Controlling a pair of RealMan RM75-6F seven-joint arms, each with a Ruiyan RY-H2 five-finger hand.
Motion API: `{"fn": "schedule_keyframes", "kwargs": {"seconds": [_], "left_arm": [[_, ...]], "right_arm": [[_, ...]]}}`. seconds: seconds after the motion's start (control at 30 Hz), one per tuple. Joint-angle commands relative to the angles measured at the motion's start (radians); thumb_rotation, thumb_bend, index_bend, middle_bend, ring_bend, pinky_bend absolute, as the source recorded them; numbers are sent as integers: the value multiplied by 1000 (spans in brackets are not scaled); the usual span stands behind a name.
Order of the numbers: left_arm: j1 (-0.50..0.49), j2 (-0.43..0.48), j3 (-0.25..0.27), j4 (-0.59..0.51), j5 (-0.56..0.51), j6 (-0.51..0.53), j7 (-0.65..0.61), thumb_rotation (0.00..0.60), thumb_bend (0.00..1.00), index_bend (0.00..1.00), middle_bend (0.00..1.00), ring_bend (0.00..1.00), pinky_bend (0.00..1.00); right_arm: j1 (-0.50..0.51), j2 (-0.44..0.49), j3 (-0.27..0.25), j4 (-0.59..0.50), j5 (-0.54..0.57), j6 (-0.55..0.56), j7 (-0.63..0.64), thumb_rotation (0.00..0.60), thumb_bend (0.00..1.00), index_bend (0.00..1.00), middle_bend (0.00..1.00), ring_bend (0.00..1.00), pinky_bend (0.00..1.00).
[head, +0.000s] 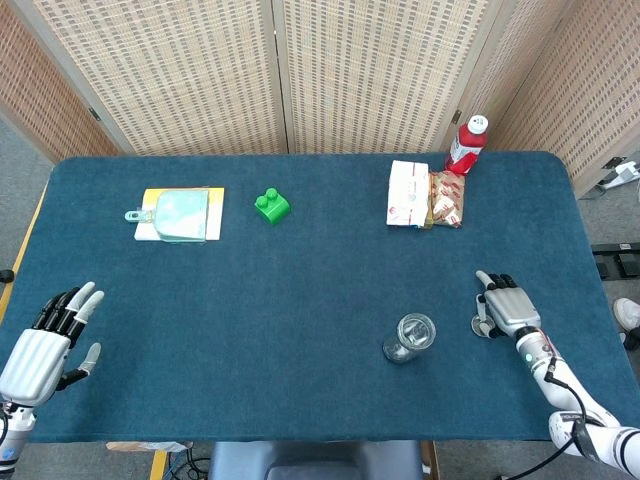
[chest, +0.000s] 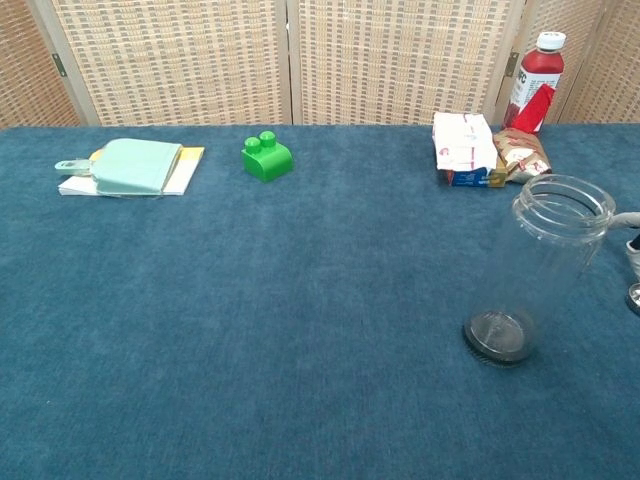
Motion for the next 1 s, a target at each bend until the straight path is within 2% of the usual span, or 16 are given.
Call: {"fn": "schedule_keyframes", "kwargs": {"seconds": [0.03,0.37,0.67,1.0], "left_arm": [[1,-1,0,2,3,4,-1,600,424,0,0,0,73],[1,-6,-2,11,14,18,-6,600,424,0,0,0,73],[-2,-11,-4,12,16,18,0,600,424,0,0,0,73],[-6,-22,-8,12,2,2,34,600,424,0,0,0,73]], "right_arm": [[-1,1,0,-3,0,5,-3,600,360,616,25,0,0],[-9,33,2,-58,2,43,-32,600,360,657,44,0,0],[-15,101,14,-170,6,100,-79,600,360,659,46,0,0],[-3,284,61,-466,40,193,-185,600,360,659,47,0,0]]}}
